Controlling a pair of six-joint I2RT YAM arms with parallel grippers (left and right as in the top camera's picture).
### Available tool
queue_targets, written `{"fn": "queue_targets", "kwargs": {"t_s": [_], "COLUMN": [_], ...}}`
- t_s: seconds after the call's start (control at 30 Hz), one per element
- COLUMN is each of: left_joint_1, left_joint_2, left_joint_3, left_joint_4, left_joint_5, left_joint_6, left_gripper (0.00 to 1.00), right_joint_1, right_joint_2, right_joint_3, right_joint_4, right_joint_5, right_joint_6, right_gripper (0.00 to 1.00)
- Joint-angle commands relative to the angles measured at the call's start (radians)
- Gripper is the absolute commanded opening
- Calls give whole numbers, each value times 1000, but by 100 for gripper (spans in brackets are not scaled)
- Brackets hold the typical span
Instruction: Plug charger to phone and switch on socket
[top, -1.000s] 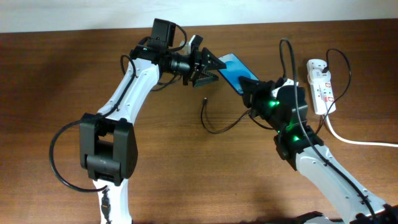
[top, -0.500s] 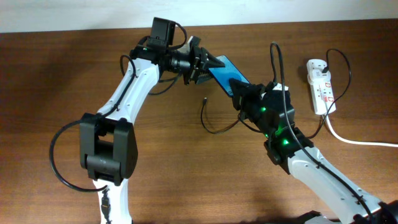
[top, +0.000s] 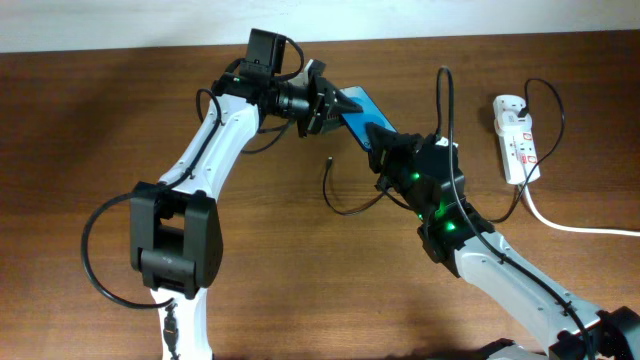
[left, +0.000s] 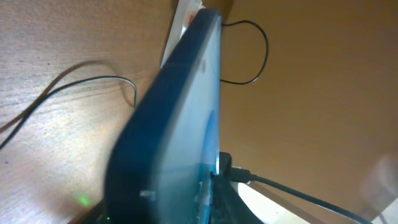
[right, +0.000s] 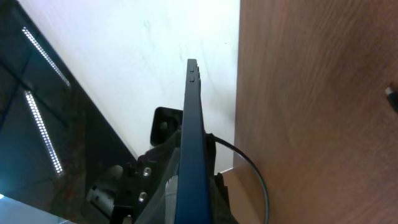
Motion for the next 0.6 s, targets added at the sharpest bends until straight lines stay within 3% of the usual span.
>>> {"fn": "queue_targets", "kwargs": {"t_s": [0.0,0.1,0.17,0.2,0.57], "left_joint_1": [-10,-10,-10,-10,-10], "left_joint_2": [5,5,5,5,5], "left_joint_3": [5,5,5,5,5], "left_joint_4": [9,9,9,9,9], "left_joint_5": [6,4,5,5,-62], "left_joint_6": [0,0,0,0,0], "left_gripper": [14,13,1,0,0], "right_joint_1": [20,20,20,21,34], "right_joint_2": [5,5,5,5,5], "right_joint_3": [20,20,20,20,20], "right_joint_4": [11,10,11,11,11], "right_joint_5": [-18,-19,-23,-25,-21], "right_joint_6": [0,0,0,0,0], "right_gripper": [4,4,4,4,4]}}
